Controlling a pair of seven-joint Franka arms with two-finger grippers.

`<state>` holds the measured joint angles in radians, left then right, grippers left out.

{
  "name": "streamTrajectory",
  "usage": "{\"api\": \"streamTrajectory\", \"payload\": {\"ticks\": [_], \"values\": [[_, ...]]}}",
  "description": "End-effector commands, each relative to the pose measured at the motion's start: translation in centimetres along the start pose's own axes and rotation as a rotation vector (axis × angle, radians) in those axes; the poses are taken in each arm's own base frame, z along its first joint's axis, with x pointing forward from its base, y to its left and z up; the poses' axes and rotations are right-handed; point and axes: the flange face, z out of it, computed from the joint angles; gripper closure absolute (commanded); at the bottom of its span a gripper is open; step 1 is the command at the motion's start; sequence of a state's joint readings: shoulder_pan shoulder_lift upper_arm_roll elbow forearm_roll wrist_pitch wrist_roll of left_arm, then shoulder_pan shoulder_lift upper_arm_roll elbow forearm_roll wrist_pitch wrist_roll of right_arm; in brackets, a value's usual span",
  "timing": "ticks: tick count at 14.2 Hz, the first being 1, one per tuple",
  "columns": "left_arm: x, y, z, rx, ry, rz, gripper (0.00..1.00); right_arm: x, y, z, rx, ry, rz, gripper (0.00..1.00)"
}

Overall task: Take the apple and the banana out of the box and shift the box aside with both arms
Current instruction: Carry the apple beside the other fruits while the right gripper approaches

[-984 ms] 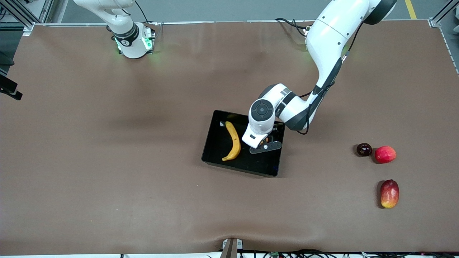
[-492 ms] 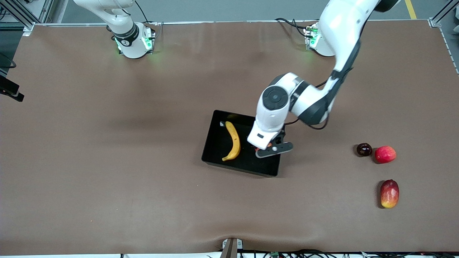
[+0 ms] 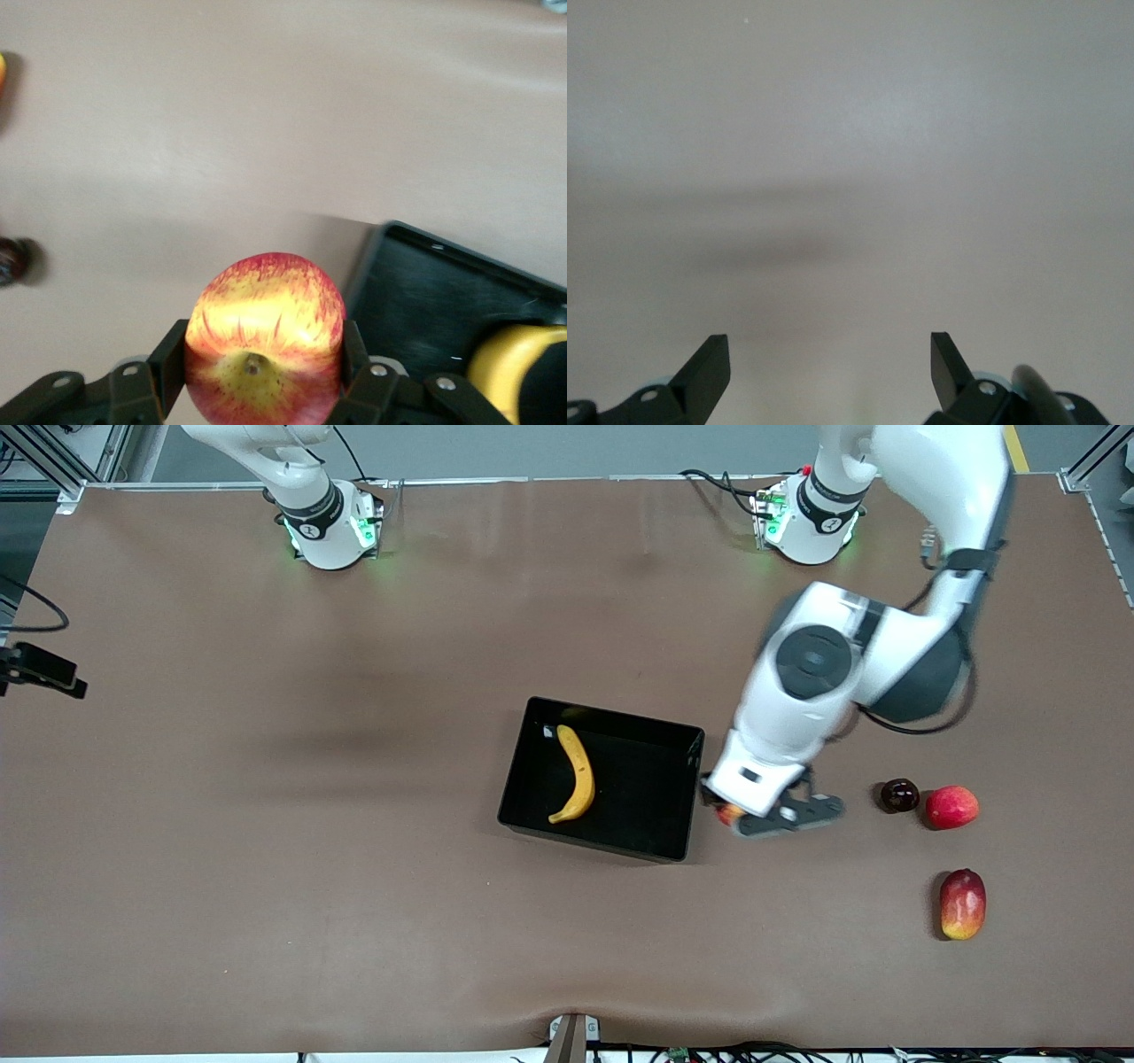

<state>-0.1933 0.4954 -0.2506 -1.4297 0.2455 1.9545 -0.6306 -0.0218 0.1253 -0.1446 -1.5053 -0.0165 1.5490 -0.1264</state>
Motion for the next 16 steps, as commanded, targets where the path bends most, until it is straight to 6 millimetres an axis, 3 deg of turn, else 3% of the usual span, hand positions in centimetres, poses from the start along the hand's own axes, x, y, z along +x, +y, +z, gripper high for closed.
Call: {"api": "streamTrajectory", "payload": {"ticks": [1,3,6,8,10,12,14,16], "values": [[1.7,-4.6,2.0,0.027,-0.044,0.072,1.0,1.8,-0.6,2.9,0.007,-0.055,-0.006,0.0],[2.6,-8.0,5.1,0.048,-0.09,0.066,1.0,2.7,-3.6,3.9,0.041,-0.063,-0.038,0.0],[3.7,-11.5,9.1,0.057,-0.13,0.062,1.0,4.6,-6.3,7.6,0.216,-0.103,-0.041,0.0],[4.8,-14.1,11.6,0.043,-0.129,0.063,1.0,5.3,-10.7,8.7,0.299,-0.113,-0.074,0.0],[5.7,-16.9,14.1,0.045,-0.125,0.066,1.0,6.0,-13.7,9.8,0.294,-0.103,-0.083,0.0],[6.1,-18.5,16.3,0.064,-0.117,0.071,1.0,6.3,-17.7,10.5,0.278,-0.09,-0.057,0.0],[6.2,-19.7,18.4,0.046,-0.092,0.058,1.0,7.0,-18.9,12.0,0.269,-0.092,-0.03,0.0],[6.2,-21.2,20.8,0.032,-0.081,0.044,1.0,6.9,-20.0,12.2,0.265,-0.09,-0.04,0.0]]}}
